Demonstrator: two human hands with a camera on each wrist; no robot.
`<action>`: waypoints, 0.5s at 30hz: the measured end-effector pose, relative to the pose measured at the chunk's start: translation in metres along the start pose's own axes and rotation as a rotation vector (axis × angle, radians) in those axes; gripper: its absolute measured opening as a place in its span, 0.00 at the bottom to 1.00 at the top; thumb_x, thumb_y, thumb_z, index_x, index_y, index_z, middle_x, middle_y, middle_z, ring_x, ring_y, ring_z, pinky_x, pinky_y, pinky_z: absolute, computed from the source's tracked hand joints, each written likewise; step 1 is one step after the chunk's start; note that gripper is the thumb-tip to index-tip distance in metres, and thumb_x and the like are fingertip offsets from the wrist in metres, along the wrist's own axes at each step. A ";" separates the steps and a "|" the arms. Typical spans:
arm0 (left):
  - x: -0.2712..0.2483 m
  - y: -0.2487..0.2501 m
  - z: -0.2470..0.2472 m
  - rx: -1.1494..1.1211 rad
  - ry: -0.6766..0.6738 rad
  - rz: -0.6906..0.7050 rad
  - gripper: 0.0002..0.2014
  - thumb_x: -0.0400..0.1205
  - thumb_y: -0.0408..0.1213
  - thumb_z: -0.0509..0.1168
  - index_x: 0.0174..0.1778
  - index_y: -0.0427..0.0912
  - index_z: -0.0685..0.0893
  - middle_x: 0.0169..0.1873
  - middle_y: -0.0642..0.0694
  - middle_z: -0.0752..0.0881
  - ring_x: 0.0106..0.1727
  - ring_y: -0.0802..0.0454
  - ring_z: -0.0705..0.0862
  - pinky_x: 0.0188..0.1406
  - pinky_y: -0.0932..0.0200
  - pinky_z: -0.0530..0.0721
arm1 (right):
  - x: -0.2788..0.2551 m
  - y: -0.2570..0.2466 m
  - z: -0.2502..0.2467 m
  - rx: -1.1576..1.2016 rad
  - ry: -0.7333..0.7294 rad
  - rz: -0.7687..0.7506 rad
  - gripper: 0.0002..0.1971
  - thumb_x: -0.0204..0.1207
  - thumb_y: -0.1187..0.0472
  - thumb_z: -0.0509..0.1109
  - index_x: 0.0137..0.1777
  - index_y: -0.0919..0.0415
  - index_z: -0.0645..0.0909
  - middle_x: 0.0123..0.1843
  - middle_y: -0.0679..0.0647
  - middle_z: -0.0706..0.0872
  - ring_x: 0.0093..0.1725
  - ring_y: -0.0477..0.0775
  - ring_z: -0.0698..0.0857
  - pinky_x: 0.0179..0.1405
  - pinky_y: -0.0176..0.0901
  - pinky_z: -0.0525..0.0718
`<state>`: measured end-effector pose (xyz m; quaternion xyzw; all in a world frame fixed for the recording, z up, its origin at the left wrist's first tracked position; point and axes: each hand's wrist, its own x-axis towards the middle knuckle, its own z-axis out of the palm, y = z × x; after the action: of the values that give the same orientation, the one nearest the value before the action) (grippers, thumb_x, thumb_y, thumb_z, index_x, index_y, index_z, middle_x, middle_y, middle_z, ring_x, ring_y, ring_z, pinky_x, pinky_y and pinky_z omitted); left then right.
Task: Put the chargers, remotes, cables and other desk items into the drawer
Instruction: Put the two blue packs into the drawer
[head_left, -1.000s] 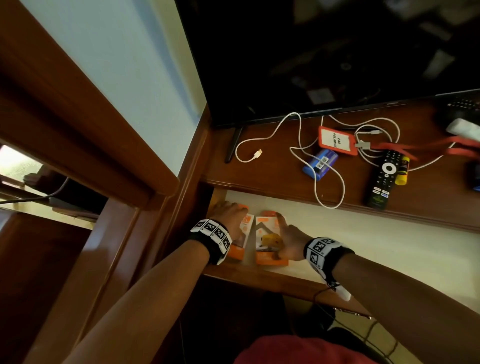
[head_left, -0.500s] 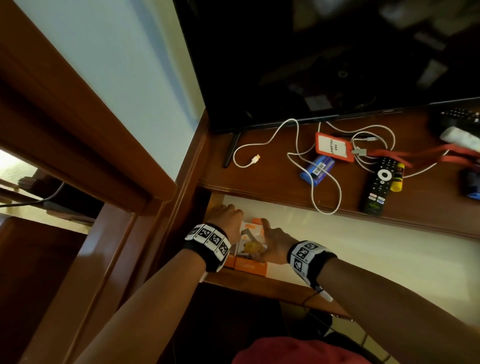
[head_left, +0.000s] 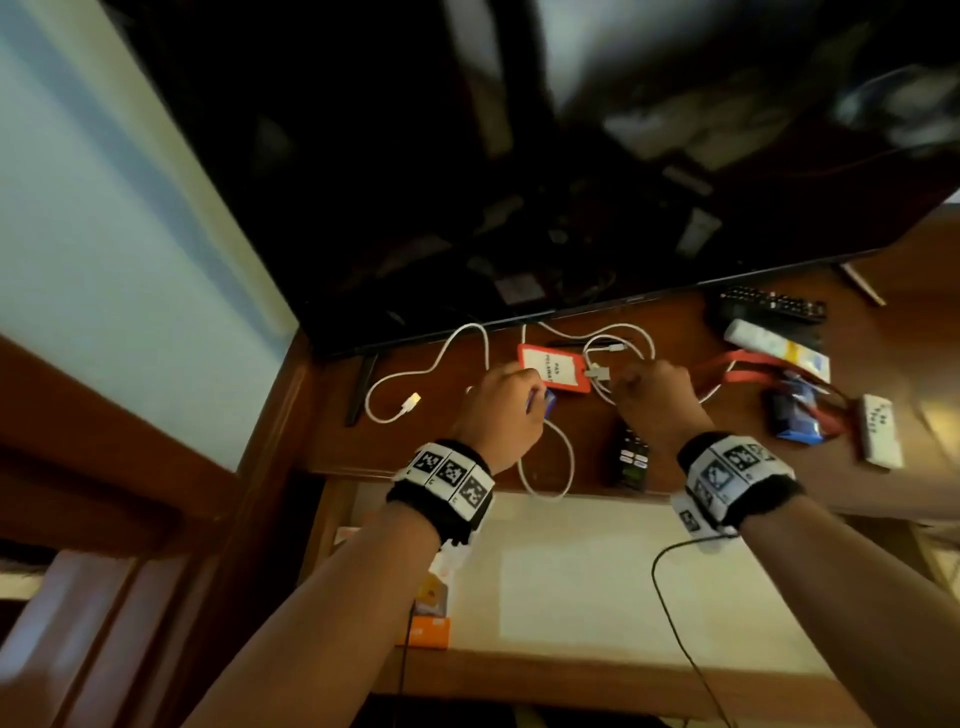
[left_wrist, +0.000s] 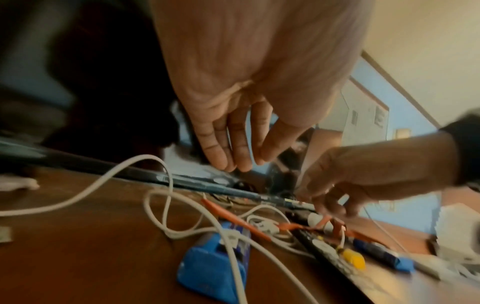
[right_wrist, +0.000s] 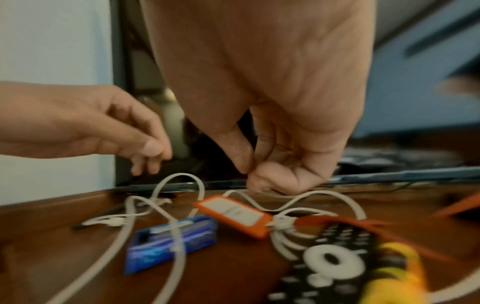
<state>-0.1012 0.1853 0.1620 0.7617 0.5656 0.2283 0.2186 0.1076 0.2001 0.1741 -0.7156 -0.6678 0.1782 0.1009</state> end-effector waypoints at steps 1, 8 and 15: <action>0.008 0.003 0.009 0.036 -0.026 -0.004 0.09 0.88 0.35 0.63 0.52 0.36 0.88 0.51 0.41 0.86 0.53 0.44 0.85 0.52 0.47 0.85 | 0.010 0.016 -0.008 -0.028 0.009 0.027 0.10 0.78 0.67 0.67 0.47 0.66 0.90 0.49 0.67 0.92 0.51 0.71 0.89 0.50 0.51 0.84; 0.044 0.013 0.049 0.447 -0.268 -0.270 0.15 0.84 0.47 0.71 0.58 0.39 0.86 0.59 0.39 0.89 0.59 0.37 0.88 0.52 0.49 0.85 | 0.044 0.131 -0.052 -0.080 0.112 0.511 0.28 0.78 0.52 0.72 0.73 0.66 0.73 0.74 0.71 0.74 0.76 0.74 0.71 0.70 0.69 0.75; 0.064 0.020 0.059 0.611 -0.378 -0.415 0.16 0.77 0.51 0.73 0.55 0.48 0.80 0.60 0.43 0.87 0.69 0.38 0.80 0.70 0.39 0.71 | 0.048 0.193 -0.058 0.118 0.041 0.780 0.34 0.76 0.47 0.74 0.75 0.66 0.68 0.68 0.65 0.81 0.66 0.70 0.82 0.62 0.56 0.83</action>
<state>-0.0343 0.2368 0.1326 0.6898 0.6988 -0.1429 0.1240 0.3099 0.2362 0.1475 -0.9120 -0.3322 0.2269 0.0800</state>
